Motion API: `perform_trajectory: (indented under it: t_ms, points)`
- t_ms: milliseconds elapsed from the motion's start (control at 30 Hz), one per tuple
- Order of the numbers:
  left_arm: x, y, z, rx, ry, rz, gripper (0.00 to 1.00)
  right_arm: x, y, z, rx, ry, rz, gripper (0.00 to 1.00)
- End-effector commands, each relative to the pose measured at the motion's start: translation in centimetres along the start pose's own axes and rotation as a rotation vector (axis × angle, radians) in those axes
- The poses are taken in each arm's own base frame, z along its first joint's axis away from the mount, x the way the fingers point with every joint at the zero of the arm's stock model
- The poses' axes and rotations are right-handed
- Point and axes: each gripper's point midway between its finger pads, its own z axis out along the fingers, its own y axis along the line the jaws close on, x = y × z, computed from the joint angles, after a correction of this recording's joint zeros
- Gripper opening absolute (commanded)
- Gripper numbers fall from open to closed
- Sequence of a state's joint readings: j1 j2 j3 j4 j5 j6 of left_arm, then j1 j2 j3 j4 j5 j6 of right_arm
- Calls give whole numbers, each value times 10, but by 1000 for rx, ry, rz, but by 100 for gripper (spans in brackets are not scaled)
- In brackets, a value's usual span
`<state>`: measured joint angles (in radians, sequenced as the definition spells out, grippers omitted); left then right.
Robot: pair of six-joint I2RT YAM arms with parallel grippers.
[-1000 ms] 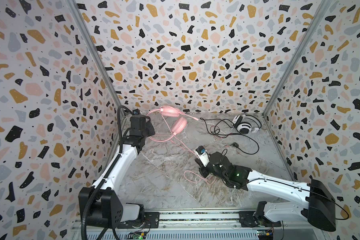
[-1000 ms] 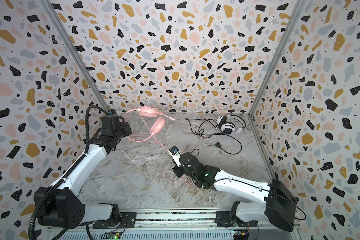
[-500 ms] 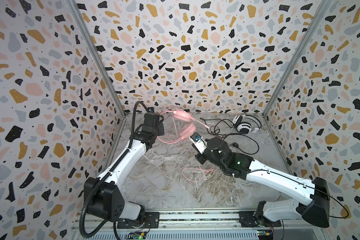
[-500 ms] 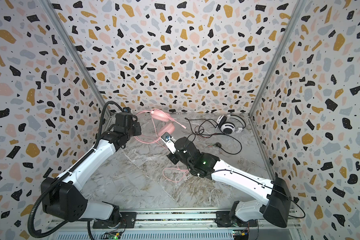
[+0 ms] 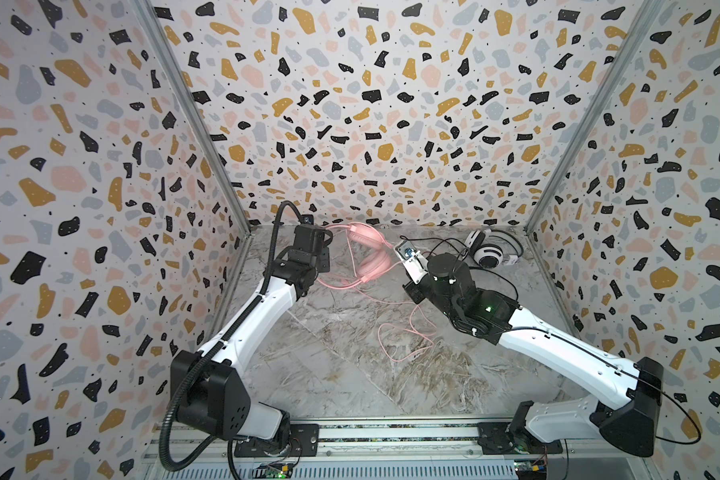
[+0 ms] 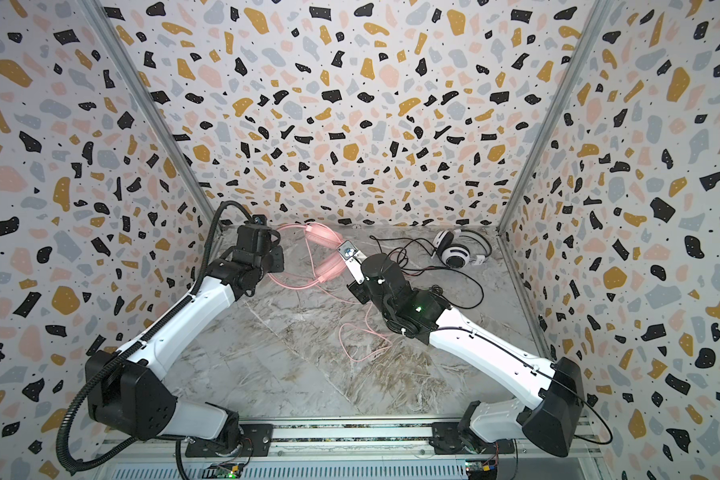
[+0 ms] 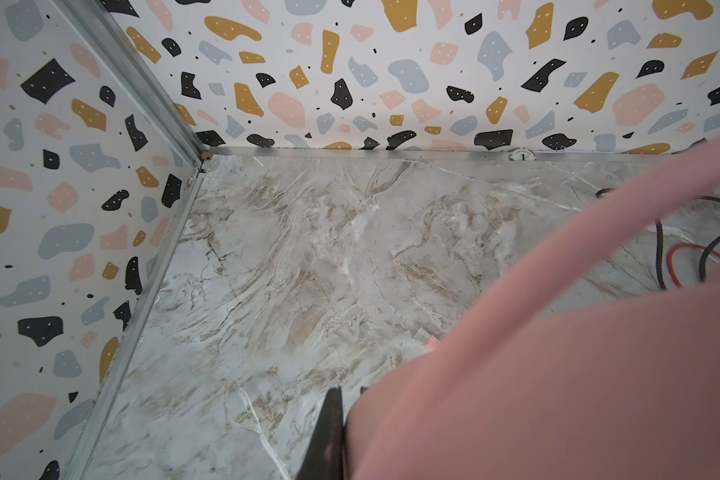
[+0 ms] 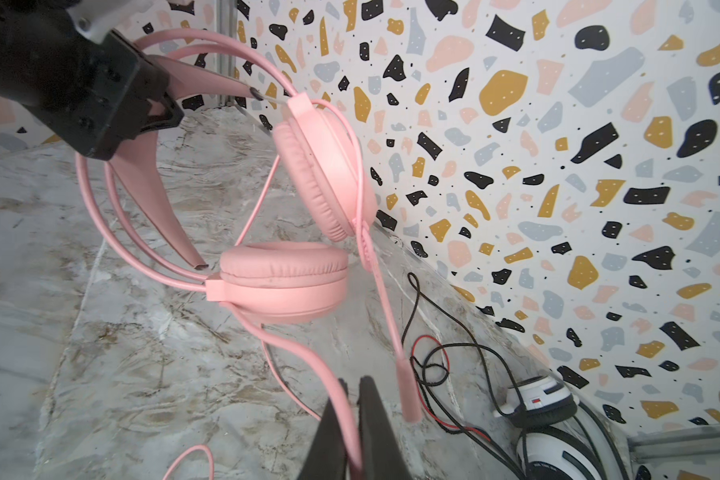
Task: Wrap the headphones
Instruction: 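Lift the pink cable with the right gripper up toward the held headset, then swing the right gripper with the cable up and over the headset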
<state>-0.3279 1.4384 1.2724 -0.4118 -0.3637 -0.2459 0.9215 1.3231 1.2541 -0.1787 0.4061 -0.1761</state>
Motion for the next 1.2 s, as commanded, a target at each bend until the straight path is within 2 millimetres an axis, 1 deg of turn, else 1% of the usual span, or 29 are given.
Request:
perform_trajectory:
  t_ms: [0,133,300,467,600,667,767,933,1033,1133,1167]
  points:
    - [-43,-15,-22,55,-145,-32,0,-36,-27,-10,101,-90,11,10]
    - [-39,-27,-21,84,-123,13,0,-42,-44,-5,213,-81,-65,10]
    - [-37,-38,-22,120,-118,32,0,-49,-75,-8,370,-94,-123,13]
    - [-37,-44,-24,151,-125,47,0,-67,-96,-10,389,-138,-87,15]
    - [-37,-62,-30,236,-123,72,0,-80,-106,-13,403,-170,-71,16]
    - [-38,-63,-35,233,-142,87,0,-82,-113,-12,424,-175,-69,18]
    - [-40,-59,-38,215,-153,82,0,-81,-130,-11,453,-153,-55,19]
    - [-41,-61,-42,233,-164,84,0,-81,-159,-21,505,-158,20,18]
    - [-41,-70,-44,285,-160,88,0,-89,-167,-27,501,-186,48,18]
    - [-40,-75,-47,306,-165,108,0,-102,-166,-27,474,-218,45,18]
    - [-39,-78,-47,313,-165,115,0,-108,-166,-26,465,-222,44,15]
